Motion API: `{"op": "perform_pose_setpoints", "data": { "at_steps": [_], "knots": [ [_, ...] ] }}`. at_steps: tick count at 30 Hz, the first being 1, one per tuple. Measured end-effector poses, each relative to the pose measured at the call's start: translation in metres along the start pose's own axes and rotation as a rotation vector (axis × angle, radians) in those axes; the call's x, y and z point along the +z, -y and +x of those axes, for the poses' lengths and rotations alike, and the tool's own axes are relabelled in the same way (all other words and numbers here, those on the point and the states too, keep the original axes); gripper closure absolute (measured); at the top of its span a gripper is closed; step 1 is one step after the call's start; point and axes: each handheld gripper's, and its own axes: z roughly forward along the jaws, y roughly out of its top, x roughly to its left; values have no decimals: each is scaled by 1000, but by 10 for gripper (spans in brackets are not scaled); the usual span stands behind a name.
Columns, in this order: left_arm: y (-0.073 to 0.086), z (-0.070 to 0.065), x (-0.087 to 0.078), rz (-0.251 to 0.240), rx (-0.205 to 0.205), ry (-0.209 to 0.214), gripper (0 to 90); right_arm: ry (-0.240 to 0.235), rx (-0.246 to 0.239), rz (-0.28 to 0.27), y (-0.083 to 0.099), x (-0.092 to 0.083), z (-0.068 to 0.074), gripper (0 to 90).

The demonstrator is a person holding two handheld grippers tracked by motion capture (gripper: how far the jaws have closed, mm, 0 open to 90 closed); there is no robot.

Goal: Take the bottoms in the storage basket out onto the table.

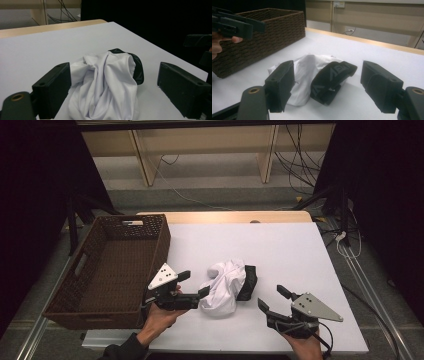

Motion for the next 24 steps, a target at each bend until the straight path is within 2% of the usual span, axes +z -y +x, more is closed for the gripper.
{"op": "perform_pose_setpoints", "data": {
  "at_steps": [6, 18, 24],
  "knots": [
    [2, 2, -4, -9, -7, -10, 115, -1, -2, 2, 0, 0, 0, 282],
    [14, -4, -8, 2, 0, -14, 101, 1, 2, 2, 0, 0, 0, 281],
    [16, -6, -8, 5, 19, -17, 70, -1, 5, 1, 0, 0, 0, 280]
  ]
}}
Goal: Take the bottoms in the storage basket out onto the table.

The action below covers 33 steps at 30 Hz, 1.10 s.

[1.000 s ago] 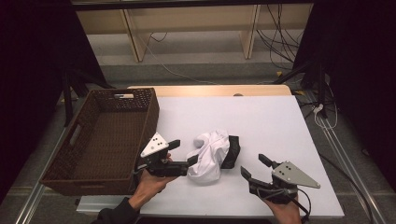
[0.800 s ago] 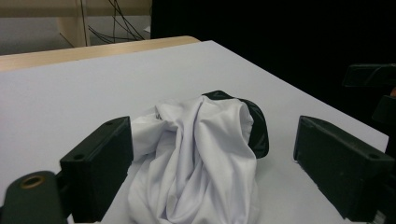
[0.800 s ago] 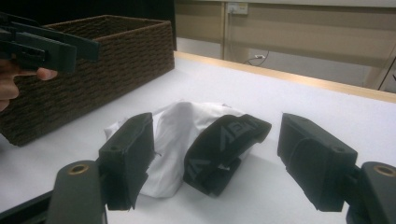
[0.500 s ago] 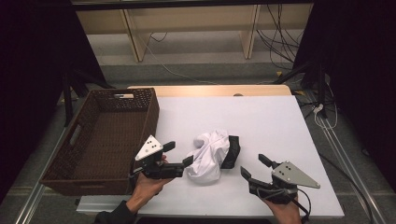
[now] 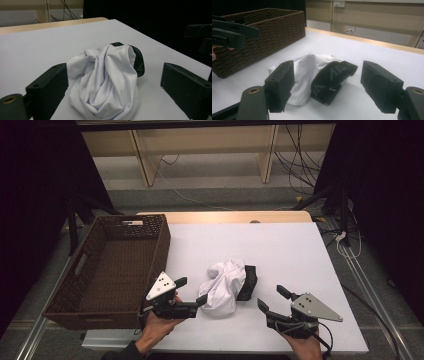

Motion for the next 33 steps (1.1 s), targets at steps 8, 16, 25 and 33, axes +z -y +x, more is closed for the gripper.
{"op": "perform_pose_setpoints", "data": {
  "at_steps": [8, 16, 25, 33],
  "knots": [
    [-1, 3, 0, -8, -4, -10, 32, 0, 1, 1, 0, 0, 0, 280],
    [-3, 3, 0, -16, 0, -17, 20, 0, 0, 0, 0, 0, 0, 280],
    [-3, 2, -1, -24, 16, -22, 16, -2, -2, 2, 0, 0, 0, 280],
    [-3, 2, -1, -39, 34, -33, 0, -1, -3, 1, 0, 0, 0, 280]
  ]
}}
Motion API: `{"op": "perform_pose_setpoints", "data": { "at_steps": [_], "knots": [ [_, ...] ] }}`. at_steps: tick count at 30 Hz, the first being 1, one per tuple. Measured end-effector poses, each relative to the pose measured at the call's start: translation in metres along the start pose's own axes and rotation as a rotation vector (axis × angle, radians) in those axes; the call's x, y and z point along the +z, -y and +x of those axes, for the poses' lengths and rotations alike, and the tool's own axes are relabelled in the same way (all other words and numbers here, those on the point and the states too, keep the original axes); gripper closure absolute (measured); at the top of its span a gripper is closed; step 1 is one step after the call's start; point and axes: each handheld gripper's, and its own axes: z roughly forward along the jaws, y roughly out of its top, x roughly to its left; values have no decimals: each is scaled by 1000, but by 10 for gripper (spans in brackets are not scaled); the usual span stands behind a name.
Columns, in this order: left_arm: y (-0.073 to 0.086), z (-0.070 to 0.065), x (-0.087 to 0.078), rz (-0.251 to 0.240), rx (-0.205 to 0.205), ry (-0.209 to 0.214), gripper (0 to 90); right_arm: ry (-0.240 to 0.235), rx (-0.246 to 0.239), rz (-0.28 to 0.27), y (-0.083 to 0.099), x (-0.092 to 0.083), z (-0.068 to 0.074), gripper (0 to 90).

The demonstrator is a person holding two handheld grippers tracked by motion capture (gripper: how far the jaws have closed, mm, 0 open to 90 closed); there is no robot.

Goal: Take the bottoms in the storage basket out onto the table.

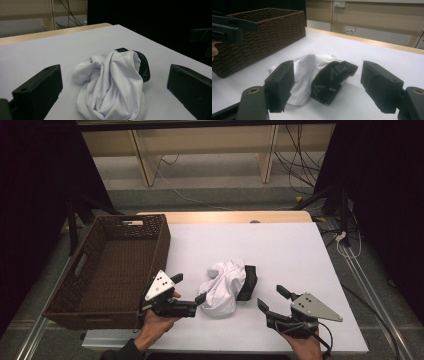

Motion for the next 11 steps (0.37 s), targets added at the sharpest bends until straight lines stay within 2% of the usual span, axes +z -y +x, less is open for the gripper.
{"op": "perform_pose_setpoints", "data": {
  "at_steps": [11],
  "knots": [
    [0, 1, 0, 3, 0, -6, 0, 0, -1, -1, 0, 0, 0, 280]
  ]
}}
